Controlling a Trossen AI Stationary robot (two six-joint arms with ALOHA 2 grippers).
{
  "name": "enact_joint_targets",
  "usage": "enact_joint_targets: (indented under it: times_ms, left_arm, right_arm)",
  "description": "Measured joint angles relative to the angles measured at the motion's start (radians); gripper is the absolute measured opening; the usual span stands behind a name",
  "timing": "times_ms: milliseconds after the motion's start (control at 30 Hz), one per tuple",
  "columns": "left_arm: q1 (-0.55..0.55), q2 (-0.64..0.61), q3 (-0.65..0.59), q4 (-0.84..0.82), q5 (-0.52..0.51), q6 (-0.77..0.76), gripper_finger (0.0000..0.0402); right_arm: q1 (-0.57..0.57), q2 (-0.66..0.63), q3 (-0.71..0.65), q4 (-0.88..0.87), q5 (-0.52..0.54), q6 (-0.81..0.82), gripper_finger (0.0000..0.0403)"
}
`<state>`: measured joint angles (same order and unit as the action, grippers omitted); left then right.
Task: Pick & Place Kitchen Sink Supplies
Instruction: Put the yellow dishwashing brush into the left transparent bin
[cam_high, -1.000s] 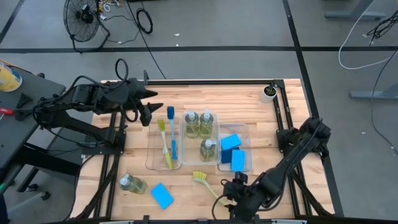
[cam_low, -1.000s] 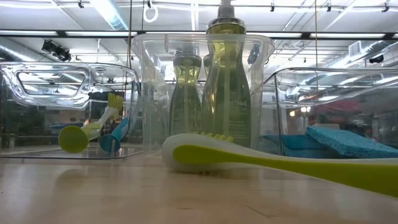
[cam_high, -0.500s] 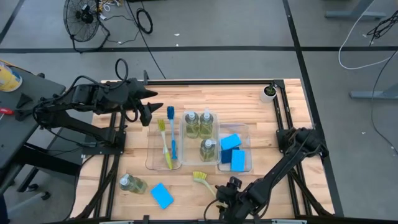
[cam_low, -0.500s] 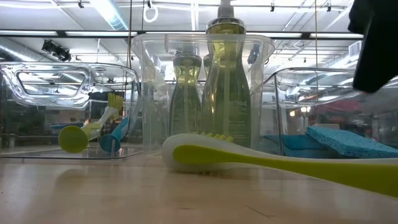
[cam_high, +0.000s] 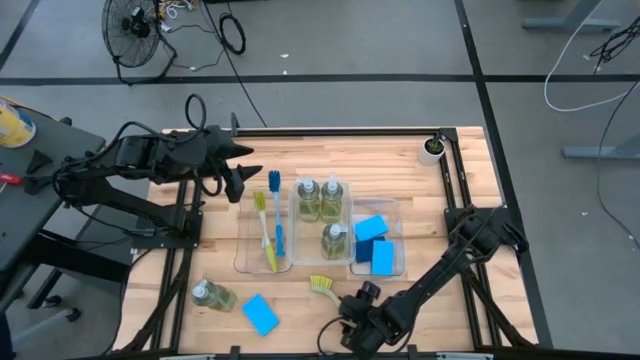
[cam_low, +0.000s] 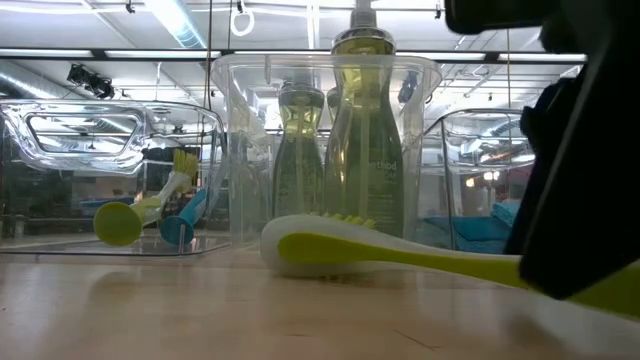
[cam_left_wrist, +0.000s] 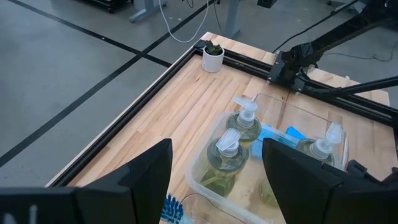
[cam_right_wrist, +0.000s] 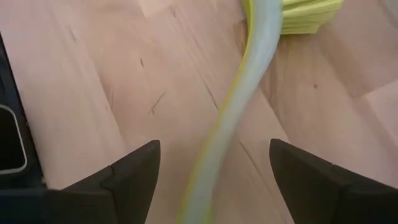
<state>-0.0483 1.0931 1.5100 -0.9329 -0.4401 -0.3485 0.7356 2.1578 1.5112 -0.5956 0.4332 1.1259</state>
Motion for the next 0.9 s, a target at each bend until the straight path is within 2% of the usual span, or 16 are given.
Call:
enact_joint_targets:
  times_ms: [167,300,900]
  left_arm:
    - [0.000,0.000,0.000,0.000,0.000,0.000,0.0252]
    - [0.000,0.000,0.000,0.000,0.000,0.000,0.0252]
    - [0.000,0.000,0.000,0.000,0.000,0.000,0.0252]
  right_arm:
    - [-0.009,0.002,0.000,0.014,0.018,-0.001,0.0293]
    - [-0.018,0.002,0.000,0.013,-0.003,-0.005,0.0266]
    - [-0.020,0.002,0.000,0.040,-0.087,0.007,0.0051]
